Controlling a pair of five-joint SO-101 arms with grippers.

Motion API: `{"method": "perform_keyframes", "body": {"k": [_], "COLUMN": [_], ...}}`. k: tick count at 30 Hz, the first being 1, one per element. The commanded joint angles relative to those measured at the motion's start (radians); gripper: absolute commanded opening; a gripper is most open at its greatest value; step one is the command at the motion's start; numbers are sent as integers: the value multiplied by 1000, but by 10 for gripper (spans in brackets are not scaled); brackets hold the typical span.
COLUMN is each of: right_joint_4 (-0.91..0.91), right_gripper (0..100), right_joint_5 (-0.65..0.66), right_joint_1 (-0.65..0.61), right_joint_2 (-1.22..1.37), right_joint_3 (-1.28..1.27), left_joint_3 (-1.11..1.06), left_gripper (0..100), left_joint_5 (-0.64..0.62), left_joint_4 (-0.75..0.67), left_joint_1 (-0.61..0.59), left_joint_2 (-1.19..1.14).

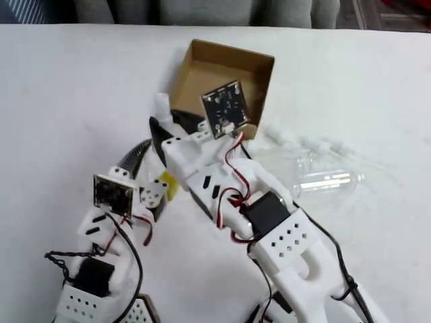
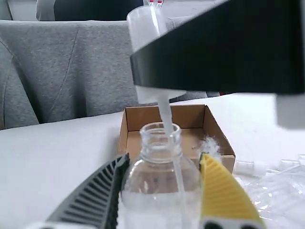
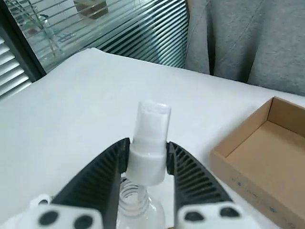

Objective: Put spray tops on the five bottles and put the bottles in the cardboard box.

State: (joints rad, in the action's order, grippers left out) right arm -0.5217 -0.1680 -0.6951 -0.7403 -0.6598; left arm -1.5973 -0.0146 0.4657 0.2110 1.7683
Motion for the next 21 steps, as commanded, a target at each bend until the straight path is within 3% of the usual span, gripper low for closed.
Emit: {"method": "perform_keyframes", "body": {"k": [1, 9, 21], "right_joint_4": [-5, -50, -150], "right_gripper": [15, 142, 127], "right_joint_5": [-63, -91, -91], "right_joint_1": [12, -8, -18], "right_joint_2": [-10, -12, -211], "right_joint_3": [5, 5, 11], "left_joint_3": [20, 20, 21], "left_gripper": [23, 23, 23], "left_joint_5": [8, 8, 9], "left_joint_4": [-35, -35, -35], "left_joint_1": [-13, -13, -13], "left_joint_2": [24, 24, 24]}}
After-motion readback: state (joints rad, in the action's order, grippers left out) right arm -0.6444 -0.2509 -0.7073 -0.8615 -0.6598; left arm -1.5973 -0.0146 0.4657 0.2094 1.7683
